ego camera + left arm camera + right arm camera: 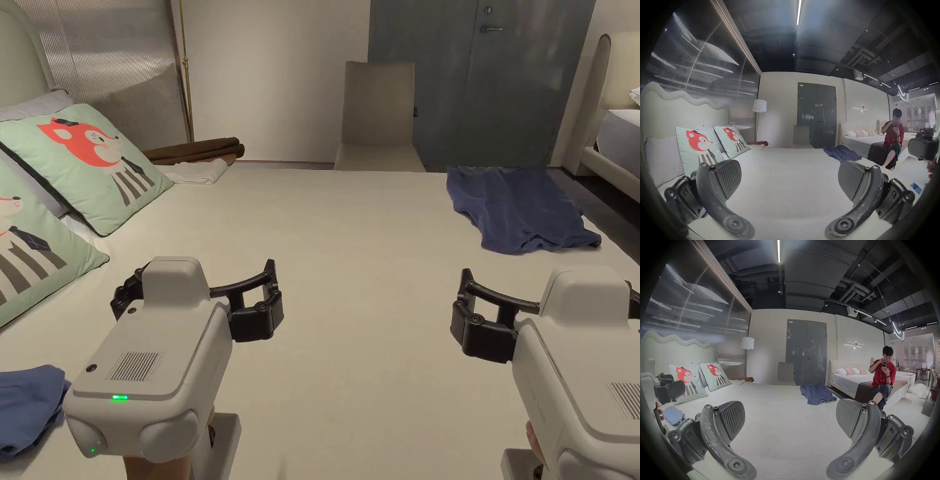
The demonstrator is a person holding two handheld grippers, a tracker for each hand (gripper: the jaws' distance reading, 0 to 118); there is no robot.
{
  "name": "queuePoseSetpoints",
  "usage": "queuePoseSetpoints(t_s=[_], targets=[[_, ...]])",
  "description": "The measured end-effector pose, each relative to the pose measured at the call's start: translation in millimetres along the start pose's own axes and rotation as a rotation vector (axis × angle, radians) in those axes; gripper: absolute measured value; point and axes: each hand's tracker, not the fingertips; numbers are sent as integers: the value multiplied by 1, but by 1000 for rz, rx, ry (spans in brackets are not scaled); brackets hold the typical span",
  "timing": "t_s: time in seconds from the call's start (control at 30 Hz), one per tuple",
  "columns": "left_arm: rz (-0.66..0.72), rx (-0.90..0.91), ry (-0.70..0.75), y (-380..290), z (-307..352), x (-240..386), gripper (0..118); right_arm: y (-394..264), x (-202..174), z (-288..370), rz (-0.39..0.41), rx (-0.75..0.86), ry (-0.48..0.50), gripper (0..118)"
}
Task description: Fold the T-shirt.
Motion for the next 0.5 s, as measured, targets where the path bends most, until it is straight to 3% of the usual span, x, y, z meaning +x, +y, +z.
queuePoseSetpoints(t_s=[0.5], targets=[[9, 2, -1, 1, 1, -3, 116, 1, -1, 1, 3, 1, 8, 112]])
